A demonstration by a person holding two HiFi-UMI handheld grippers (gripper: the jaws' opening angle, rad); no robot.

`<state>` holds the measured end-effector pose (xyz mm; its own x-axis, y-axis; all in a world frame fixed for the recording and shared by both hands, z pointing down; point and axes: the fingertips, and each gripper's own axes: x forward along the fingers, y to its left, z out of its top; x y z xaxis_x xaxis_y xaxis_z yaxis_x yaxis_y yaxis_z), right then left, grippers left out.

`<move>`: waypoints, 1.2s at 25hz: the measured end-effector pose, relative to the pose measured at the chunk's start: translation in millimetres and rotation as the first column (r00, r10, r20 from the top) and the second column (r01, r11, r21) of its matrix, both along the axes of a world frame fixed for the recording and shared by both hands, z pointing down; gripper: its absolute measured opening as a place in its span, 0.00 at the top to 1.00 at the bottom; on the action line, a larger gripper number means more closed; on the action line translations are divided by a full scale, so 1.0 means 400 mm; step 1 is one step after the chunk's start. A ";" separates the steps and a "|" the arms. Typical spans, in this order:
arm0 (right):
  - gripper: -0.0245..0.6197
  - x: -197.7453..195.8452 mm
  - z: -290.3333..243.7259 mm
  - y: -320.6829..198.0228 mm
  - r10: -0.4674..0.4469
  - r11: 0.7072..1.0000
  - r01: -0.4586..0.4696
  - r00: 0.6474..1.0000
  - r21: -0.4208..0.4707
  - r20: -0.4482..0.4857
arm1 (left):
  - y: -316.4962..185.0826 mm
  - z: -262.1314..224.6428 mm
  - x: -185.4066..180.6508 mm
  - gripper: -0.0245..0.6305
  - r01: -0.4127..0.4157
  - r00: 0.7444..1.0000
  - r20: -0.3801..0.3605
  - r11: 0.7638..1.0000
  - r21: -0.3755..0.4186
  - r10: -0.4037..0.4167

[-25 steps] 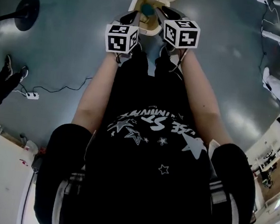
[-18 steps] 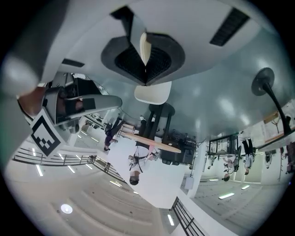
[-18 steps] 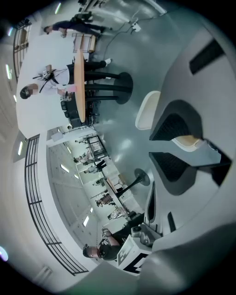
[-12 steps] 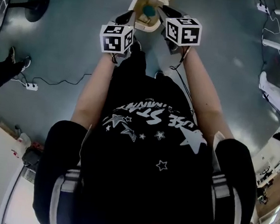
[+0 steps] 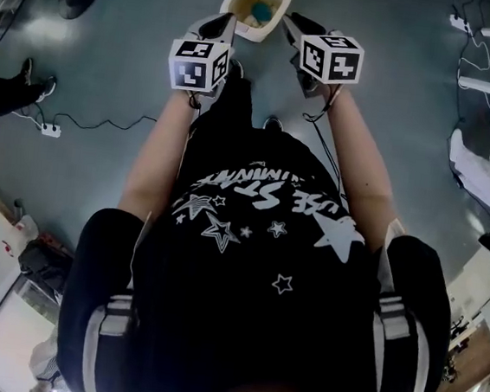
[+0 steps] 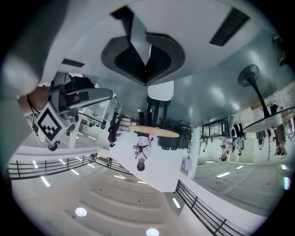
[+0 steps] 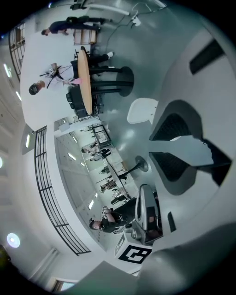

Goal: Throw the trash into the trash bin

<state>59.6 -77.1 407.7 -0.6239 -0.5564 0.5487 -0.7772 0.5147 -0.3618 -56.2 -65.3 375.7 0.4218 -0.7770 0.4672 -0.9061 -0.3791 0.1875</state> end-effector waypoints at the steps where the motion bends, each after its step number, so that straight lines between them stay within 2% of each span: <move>1: 0.83 0.008 -0.011 0.017 0.000 1.000 0.000 1.000 0.008 0.006 | 0.022 -0.010 0.002 0.95 0.003 1.000 0.007 1.000 0.009 -0.003; 7: 0.85 0.053 -0.088 0.108 -0.017 0.997 0.014 0.999 0.076 0.035 | 0.134 -0.056 0.032 0.95 0.054 0.999 -0.002 0.997 0.054 -0.054; 14: 0.89 0.068 -0.096 0.201 -0.051 0.994 0.045 0.997 0.095 0.055 | 0.231 -0.097 0.060 0.95 0.084 0.996 -0.030 0.991 0.100 -0.081; 19: 0.91 0.075 -0.117 0.248 -0.078 0.991 0.069 0.994 0.112 0.077 | 0.273 -0.126 0.074 0.95 0.122 0.992 -0.059 0.985 0.125 -0.116; 24: 0.95 0.104 -0.136 0.284 -0.081 0.990 0.070 0.993 0.123 0.087 | 0.320 -0.143 0.097 0.95 0.118 0.992 -0.062 0.982 0.147 -0.110; 30: 0.95 0.127 -0.161 0.308 -0.082 0.989 0.069 0.992 0.132 0.094 | 0.336 -0.168 0.114 0.95 0.126 0.991 -0.075 0.978 0.165 -0.115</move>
<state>110.3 46.1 343.2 -0.7147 -0.5674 0.4091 -0.6979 0.6181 -0.3619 -10.7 69.1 308.4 0.3456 -0.8894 0.2993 -0.9350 -0.2995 0.1898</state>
